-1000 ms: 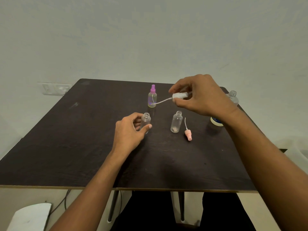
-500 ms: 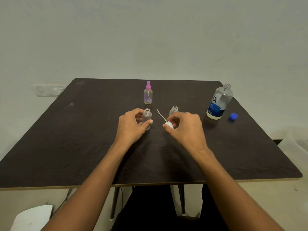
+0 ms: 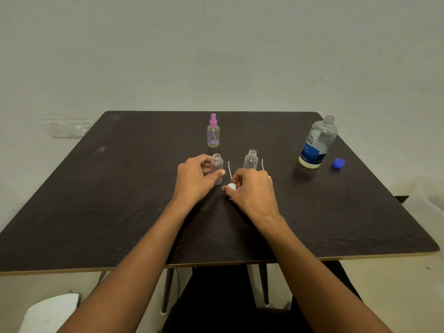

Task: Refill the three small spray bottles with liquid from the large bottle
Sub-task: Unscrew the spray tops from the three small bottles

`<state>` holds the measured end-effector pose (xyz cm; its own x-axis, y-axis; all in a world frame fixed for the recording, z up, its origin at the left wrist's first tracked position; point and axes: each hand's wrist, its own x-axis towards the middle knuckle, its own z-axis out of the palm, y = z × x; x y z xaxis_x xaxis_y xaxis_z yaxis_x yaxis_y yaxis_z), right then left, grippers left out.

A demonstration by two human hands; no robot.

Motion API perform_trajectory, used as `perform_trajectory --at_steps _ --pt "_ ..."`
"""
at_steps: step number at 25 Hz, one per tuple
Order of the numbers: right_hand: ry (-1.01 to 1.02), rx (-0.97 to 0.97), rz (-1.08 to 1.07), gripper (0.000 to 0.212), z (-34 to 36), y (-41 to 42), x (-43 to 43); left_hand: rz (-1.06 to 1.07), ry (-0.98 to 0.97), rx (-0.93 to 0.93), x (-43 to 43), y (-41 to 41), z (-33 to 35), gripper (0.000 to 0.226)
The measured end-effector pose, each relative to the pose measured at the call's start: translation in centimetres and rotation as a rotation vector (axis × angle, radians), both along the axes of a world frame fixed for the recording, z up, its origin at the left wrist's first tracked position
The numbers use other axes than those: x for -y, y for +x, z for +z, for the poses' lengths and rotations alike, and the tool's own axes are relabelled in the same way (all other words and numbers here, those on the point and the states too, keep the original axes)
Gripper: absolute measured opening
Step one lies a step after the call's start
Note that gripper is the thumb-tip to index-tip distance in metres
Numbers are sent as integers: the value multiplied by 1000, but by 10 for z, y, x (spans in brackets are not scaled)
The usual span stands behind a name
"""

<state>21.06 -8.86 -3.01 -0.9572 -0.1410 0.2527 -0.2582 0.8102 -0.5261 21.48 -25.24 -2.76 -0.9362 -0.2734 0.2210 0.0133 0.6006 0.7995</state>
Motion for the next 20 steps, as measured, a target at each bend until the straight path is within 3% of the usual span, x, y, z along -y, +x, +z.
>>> perform_trajectory --at_steps 11,20 --pt "34 -18 -16 32 -4 -2 3 -10 27 15 -2 -1 -4 41" --pt "8 -23 10 31 1 2 0 -12 73 -11 6 8 -7 68"
